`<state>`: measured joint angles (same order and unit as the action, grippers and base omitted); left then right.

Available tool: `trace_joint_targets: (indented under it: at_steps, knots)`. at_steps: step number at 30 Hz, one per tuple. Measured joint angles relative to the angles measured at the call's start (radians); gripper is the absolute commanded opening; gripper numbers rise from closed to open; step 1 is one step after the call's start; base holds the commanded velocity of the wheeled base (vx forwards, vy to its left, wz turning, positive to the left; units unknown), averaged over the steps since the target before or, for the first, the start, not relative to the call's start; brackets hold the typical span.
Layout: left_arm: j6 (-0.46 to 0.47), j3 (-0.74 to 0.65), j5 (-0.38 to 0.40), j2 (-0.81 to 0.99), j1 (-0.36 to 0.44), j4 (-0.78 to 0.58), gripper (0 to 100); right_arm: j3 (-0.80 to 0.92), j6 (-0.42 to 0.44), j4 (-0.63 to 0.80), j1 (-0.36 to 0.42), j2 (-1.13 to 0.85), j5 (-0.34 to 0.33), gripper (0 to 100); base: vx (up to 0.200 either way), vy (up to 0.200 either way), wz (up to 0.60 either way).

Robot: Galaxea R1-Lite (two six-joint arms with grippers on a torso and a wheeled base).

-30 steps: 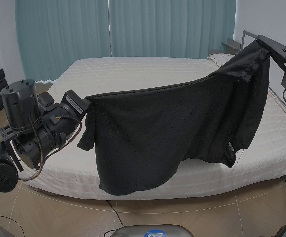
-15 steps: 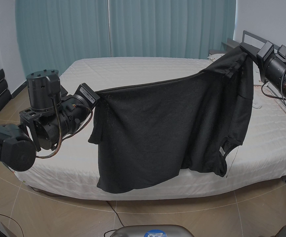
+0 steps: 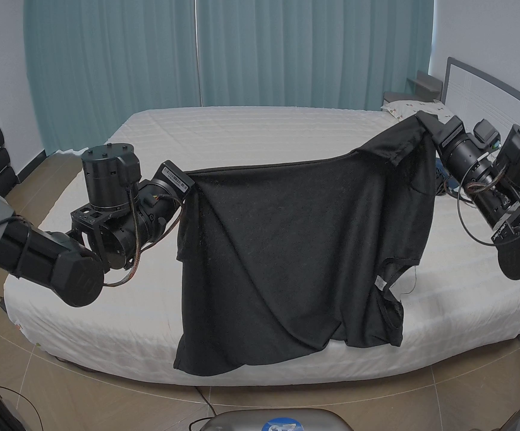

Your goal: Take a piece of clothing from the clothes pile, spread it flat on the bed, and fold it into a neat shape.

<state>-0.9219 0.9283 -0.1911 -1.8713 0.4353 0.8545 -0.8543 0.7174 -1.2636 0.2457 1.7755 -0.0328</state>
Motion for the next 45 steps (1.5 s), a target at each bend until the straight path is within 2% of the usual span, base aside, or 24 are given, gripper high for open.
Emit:
trace_joint_targets:
  at_steps: [10,18,22,29,38,39,40,45]
  knots:
    - [-0.016,0.022,0.006,-0.097,-0.016,0.031,0,0.005,0.0,-0.038,-0.001,0.091,0.008,0,0.2,0.0,0.0]
    - [-0.033,0.039,0.005,-0.177,-0.026,0.188,0,-0.013,0.0,-0.083,-0.001,0.14,0.013,0,0.2,0.0,0.0]
    - [-0.046,0.048,0.003,-0.209,-0.028,0.217,0,-0.019,0.0,-0.108,0.0,0.189,0.021,0,0.0,0.0,0.0]
    - [-0.051,0.06,0.004,-0.283,-0.029,0.23,0,-0.033,-0.005,-0.237,0.004,0.321,0.042,0,0.0,0.0,0.0]
    - [-0.079,0.113,0.0,-0.408,-0.035,0.232,0,-0.059,-0.007,-0.265,0.014,0.483,0.056,0,0.0,0.0,0.0]
    - [-0.086,0.12,0.0,-0.423,-0.037,0.232,0,-0.062,-0.007,-0.266,0.016,0.499,0.057,100,0.0,0.0,0.0]
    - [-0.09,0.128,-0.001,-0.437,-0.04,0.232,100,-0.063,-0.007,-0.266,0.019,0.514,0.057,100,0.0,0.0,0.0]
    - [-0.096,0.174,-0.001,-0.509,-0.052,0.232,100,-0.081,-0.008,-0.267,0.021,0.585,0.057,100,0.0,0.0,0.0]
